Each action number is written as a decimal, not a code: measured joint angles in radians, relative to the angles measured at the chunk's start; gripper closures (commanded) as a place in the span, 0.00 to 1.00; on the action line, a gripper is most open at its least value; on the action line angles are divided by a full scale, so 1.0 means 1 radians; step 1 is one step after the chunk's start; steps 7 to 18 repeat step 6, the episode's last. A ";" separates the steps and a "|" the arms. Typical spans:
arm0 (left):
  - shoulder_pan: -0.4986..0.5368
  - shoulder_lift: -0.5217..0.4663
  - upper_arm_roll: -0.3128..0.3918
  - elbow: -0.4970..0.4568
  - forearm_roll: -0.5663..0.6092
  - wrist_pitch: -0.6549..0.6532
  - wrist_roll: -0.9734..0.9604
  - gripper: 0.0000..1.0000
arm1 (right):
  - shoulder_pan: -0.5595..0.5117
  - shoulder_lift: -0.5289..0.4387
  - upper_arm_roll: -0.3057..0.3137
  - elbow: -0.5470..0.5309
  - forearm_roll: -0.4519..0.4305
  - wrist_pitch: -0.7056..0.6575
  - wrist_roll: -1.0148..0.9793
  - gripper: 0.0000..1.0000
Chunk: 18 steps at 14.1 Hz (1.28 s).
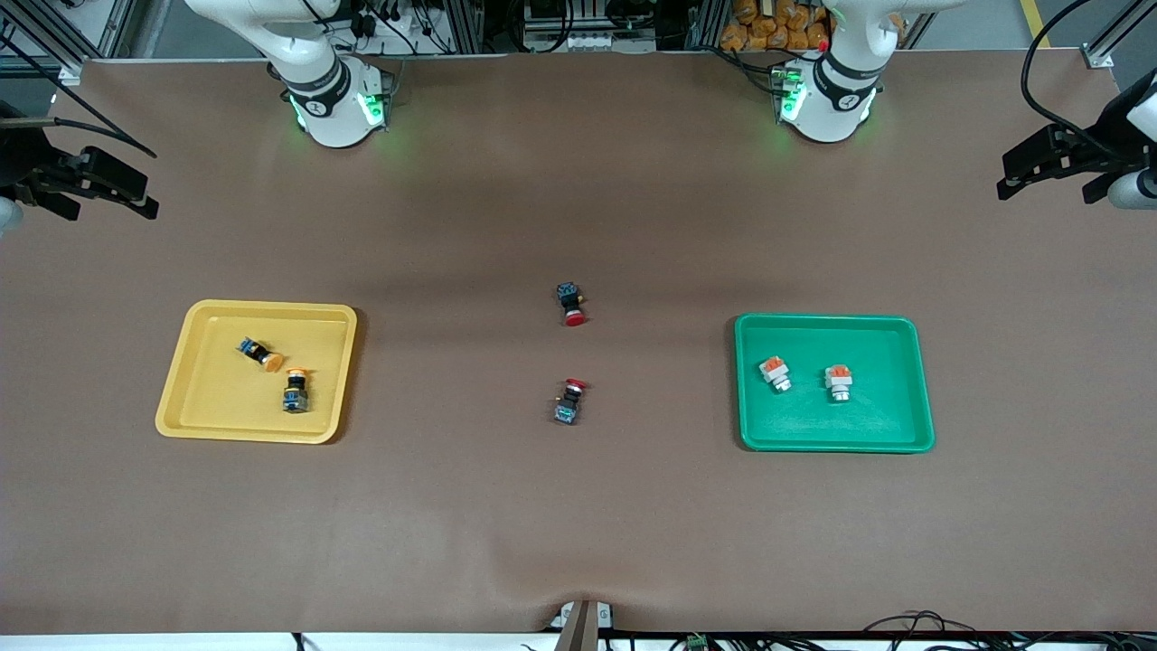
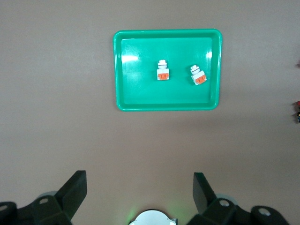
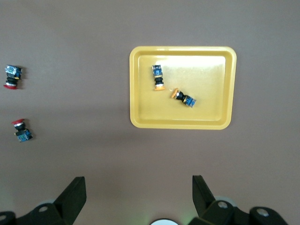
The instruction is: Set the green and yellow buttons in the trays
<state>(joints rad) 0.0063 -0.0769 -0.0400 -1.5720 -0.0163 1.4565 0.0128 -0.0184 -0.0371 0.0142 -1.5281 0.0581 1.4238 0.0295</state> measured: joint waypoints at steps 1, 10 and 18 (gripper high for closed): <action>0.000 0.000 0.000 0.000 -0.003 0.000 -0.003 0.00 | 0.000 0.000 0.000 0.000 0.000 -0.004 0.000 0.00; -0.002 0.000 -0.003 0.000 -0.009 0.000 -0.009 0.00 | 0.000 0.000 0.000 0.000 0.000 -0.008 0.000 0.00; -0.002 0.000 -0.003 0.000 -0.009 0.000 -0.009 0.00 | 0.000 0.000 0.000 0.000 0.000 -0.008 0.000 0.00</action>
